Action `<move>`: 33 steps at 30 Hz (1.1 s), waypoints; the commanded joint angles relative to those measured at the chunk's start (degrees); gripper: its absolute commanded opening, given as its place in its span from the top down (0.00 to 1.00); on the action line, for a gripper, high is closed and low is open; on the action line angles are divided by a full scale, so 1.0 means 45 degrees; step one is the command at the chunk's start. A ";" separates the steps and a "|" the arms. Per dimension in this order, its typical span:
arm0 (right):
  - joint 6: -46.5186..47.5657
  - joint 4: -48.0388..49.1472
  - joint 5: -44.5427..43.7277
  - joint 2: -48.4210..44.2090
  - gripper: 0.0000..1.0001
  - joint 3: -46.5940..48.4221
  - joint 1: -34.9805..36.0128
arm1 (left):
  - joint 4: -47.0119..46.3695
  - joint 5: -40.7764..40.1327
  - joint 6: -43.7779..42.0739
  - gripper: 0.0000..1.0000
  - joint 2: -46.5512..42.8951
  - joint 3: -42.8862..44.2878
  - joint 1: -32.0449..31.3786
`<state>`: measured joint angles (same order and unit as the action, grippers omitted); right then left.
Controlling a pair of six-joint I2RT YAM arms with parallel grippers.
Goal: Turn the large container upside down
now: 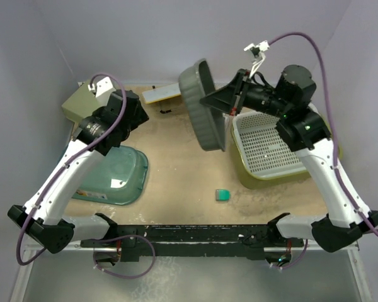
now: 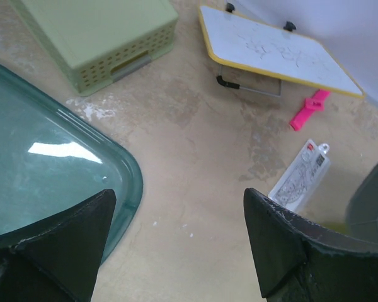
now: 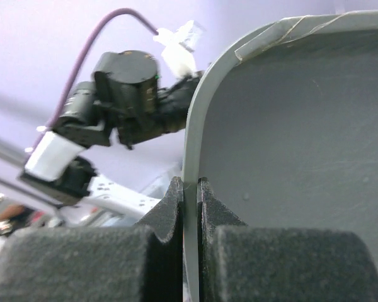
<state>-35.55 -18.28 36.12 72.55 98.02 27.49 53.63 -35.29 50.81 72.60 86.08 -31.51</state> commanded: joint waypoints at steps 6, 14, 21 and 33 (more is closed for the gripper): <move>-0.6108 1.0975 0.1388 0.0132 1.00 -0.3927 0.0893 | 0.1126 0.0764 0.1824 0.20 -0.0946 0.0438 0.2248; -0.7941 1.5644 -0.1904 0.0309 1.00 -0.8677 0.0776 | 0.0584 0.0055 0.2563 0.20 -0.1984 -0.0267 0.2652; -1.1932 2.3691 -0.3616 0.2353 1.00 -1.1968 0.0767 | -0.0511 0.0489 0.1805 0.20 -0.2700 -0.1394 0.2652; -1.2882 2.4910 -0.7177 0.1775 1.00 -1.4744 0.0777 | -0.0990 0.0495 0.1474 0.21 -0.2899 -0.2129 0.2653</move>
<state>-91.85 88.73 9.54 85.34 33.52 30.74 52.86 -33.01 59.31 59.99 76.66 -19.90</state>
